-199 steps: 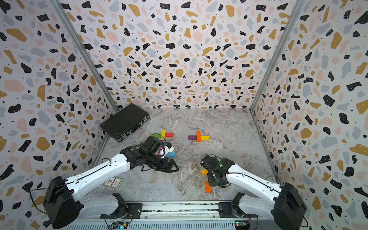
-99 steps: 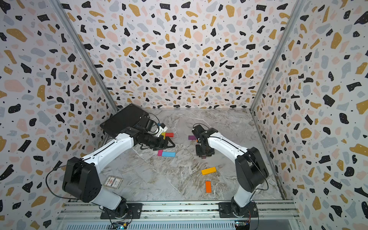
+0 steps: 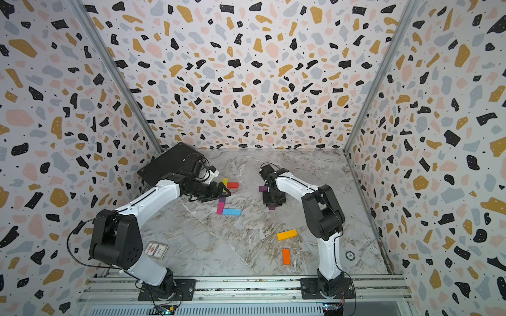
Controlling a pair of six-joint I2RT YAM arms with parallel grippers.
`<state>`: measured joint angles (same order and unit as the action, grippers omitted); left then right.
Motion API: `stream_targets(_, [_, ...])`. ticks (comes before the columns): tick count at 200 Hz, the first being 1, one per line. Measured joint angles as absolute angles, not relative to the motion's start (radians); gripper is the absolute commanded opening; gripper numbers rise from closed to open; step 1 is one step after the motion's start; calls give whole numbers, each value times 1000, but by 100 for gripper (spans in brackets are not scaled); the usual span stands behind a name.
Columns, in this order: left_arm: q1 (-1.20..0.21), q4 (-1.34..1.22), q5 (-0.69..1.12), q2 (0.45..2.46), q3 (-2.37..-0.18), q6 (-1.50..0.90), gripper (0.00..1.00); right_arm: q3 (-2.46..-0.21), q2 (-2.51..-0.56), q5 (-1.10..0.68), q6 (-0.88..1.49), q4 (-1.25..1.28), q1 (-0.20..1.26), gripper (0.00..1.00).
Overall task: Assemble the letter t with building blocks
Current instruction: Assemble the building block at the center of the board.
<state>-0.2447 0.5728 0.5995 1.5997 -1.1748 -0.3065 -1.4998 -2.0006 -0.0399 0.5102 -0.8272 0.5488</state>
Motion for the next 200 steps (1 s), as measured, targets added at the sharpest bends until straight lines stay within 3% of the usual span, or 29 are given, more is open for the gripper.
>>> stream_targets(200, [-222,529,626,1617,-1173,-318,87,-1539,-2066,-52,471,-799,506,21])
